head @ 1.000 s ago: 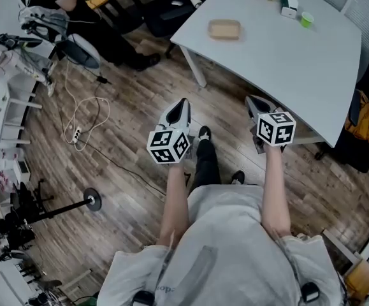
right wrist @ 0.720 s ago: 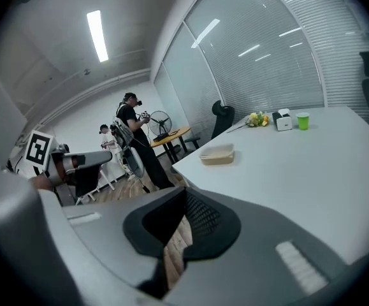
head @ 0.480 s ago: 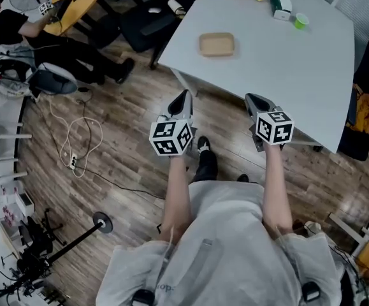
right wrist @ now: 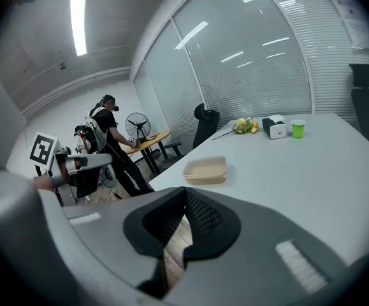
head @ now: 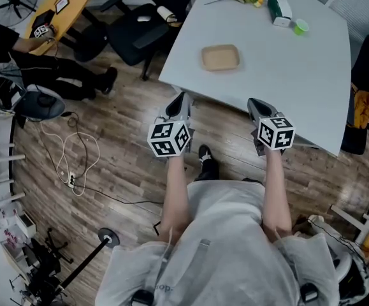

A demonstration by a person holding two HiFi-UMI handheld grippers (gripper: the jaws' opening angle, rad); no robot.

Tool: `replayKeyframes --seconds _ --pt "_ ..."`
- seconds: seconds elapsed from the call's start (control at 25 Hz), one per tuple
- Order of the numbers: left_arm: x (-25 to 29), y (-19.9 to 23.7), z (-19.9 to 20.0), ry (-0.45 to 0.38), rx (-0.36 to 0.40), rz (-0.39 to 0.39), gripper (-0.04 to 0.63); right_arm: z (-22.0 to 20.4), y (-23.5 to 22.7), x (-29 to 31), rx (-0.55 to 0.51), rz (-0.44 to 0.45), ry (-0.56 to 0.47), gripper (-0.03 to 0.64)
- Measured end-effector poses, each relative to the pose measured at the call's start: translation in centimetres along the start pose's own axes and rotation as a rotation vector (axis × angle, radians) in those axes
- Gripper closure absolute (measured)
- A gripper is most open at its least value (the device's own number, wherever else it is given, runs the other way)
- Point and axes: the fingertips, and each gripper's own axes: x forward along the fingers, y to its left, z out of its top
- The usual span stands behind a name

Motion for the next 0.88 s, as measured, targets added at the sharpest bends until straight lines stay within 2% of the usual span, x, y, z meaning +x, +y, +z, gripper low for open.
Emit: replayKeyframes --seconds 0.28,0.6,0.88 --pt "1.2 3.6 -0.2 0.033 -0.016 -0.020 0.591 0.2 0.2 2.2 0.025 -0.053 -0.006 0.612" --pt "3.2 4.6 -1.5 0.082 -0.023 -0.027 0.592 0.0 -1.2 4.0 0.059 -0.091 0.001 0.612" --pt "7.7 5.3 -0.3 0.081 -0.030 -0.011 0.592 2.9 -3.2 7.7 0.017 -0.061 0.004 0.612"
